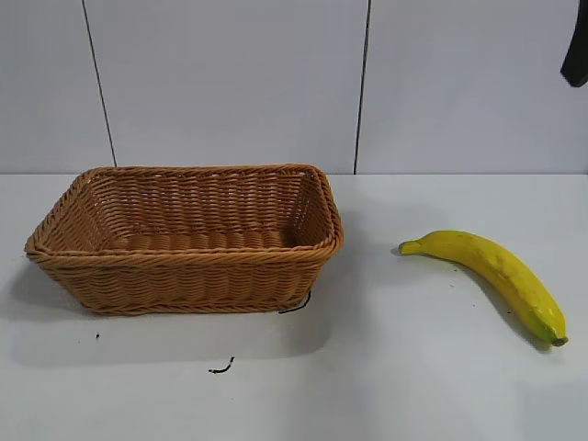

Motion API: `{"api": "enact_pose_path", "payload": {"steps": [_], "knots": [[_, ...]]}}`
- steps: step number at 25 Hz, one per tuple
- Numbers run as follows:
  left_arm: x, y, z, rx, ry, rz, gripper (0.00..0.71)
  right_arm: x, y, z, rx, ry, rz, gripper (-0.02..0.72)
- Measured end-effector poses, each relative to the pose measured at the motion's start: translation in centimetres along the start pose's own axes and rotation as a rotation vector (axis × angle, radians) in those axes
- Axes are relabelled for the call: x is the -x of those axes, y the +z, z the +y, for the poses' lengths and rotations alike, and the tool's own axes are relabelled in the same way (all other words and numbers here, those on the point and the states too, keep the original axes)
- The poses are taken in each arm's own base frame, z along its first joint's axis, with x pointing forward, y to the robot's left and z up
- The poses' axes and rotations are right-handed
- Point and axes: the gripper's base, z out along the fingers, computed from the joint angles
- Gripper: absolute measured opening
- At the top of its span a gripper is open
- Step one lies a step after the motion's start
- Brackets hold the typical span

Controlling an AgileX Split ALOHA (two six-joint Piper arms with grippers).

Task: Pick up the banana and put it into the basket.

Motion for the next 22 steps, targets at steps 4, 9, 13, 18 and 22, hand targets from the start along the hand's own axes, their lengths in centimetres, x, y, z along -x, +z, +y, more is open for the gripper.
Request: {"api": "enact_pose_path", "payload": {"steps": [4,9,13,18,22], "knots": [[0.0,0.0,0.0,0.0,0.0,0.0,0.635,0.2,2.7,-0.2,0.03,-0.022,0.075,0.689],[0.0,0.0,0.0,0.0,0.0,0.0,0.635,0.6,4.9,1.5,0.073,-0.071,0.112,0.689],[0.0,0.0,0.0,0.0,0.0,0.0,0.635,1.1,6.9,2.7,0.058,-0.09,0.118,0.689],[0.0,0.0,0.0,0.0,0.0,0.0,0.635,1.1,10.2,2.4,-0.008,-0.056,0.173,0.689],[0.0,0.0,0.0,0.0,0.0,0.0,0.635,1.0,12.2,1.9,-0.044,-0.064,0.204,0.689]]}}
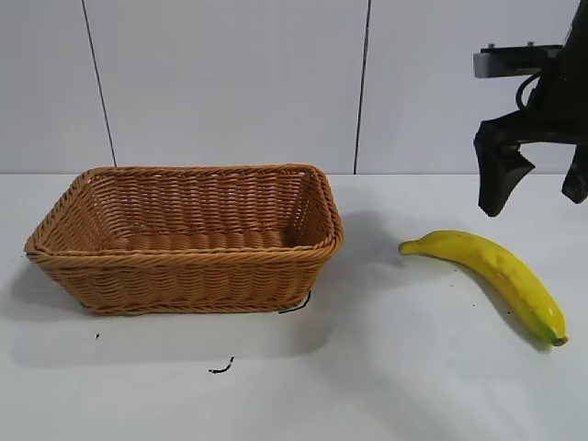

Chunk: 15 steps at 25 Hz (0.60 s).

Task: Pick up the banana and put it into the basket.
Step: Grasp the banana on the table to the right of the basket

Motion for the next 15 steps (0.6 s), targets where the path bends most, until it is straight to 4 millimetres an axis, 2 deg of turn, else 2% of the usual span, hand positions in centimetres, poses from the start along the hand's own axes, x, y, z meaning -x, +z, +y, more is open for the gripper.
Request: {"api": "enact_pose_path", "payload": {"steps": [8,15], "knots": [[0.0,0.0,0.0,0.0,0.0,0.0,0.635,0.6,4.4,-0.1,0.005,0.007,0.02,0.689],[0.0,0.0,0.0,0.0,0.0,0.0,0.635,0.2,8.9,-0.1,0.016,0.01,0.102,0.689]]}}
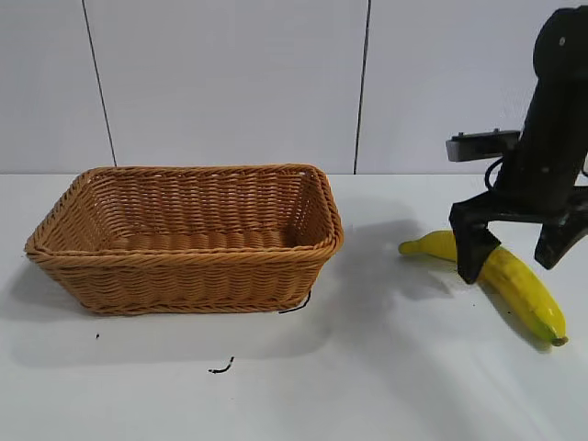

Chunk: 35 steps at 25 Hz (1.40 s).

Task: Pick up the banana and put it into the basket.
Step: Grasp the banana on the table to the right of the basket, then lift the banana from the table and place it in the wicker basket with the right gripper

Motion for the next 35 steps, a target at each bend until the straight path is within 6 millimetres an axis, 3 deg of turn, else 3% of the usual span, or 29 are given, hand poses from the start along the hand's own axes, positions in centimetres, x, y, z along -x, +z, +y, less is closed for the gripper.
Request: {"api": "enact_pose_path", "payload": {"steps": [4,6,11,20,23,31,35], "knots": [[0.0,0.0,0.0,0.0,0.0,0.0,0.635,0.0,0.7,0.0,0.001,0.018,0.005,0.679],[0.0,0.0,0.0,0.0,0.0,0.0,0.635,0.1,0.7,0.0,0.001,0.027,0.002,0.616],[0.0,0.0,0.0,0.0,0.0,0.0,0.635,0.1,0.7,0.0,0.0,0.052,0.001,0.29],[0.0,0.0,0.0,0.0,0.0,0.0,0.635,0.1,0.2,-0.1,-0.007,0.044,0.028,0.291],[0.0,0.0,0.0,0.0,0.0,0.0,0.635,0.7,-2.0,-0.2,-0.009,0.044,0.006,0.291],[0.0,0.0,0.0,0.0,0.0,0.0,0.635,3.1,-12.8,-0.3,-0.017,0.048,-0.158,0.291],[0.0,0.0,0.0,0.0,0.0,0.0,0.635,3.9,-15.5,-0.3,-0.021,0.046,-0.199,0.291]]}}
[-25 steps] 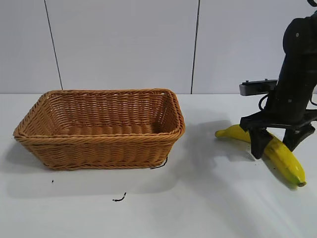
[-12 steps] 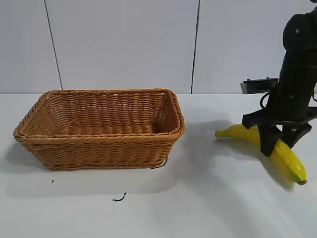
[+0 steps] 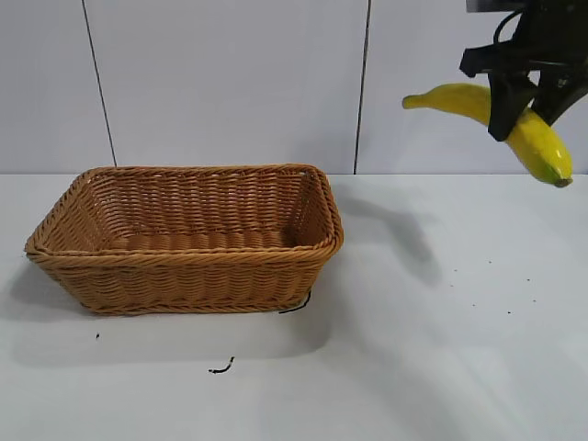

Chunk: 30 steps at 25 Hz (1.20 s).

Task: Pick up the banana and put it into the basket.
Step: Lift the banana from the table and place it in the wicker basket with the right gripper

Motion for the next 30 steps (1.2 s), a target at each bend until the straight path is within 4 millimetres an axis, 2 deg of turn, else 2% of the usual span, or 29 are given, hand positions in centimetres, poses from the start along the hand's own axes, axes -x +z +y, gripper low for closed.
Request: {"api": "enact_pose_path", "payload": {"steps": [3,6,12,21,23,26,30], "knots": [[0.0,0.0,0.0,0.0,0.0,0.0,0.635,0.8,-1.4,0.6,0.002,-0.015,-0.031,0.291],[0.0,0.0,0.0,0.0,0.0,0.0,0.635,1.4,-2.6,2.5,0.013,-0.059,-0.068,0.291],[0.0,0.0,0.0,0.0,0.0,0.0,0.635,2.2,-4.4,8.3,0.057,-0.184,-0.15,0.291],[0.0,0.0,0.0,0.0,0.0,0.0,0.635,2.0,-5.4,17.8,0.152,-0.368,-0.338,0.291],[0.0,0.0,0.0,0.0,0.0,0.0,0.635,1.8,-5.1,19.8,0.175,-0.403,-0.366,0.291],[0.0,0.0,0.0,0.0,0.0,0.0,0.635,1.4,-3.4,22.3,0.196,-0.448,-0.357,0.291],[0.0,0.0,0.0,0.0,0.0,0.0,0.635,1.3,0.6,24.9,0.209,-0.485,-0.321,0.291]]}}
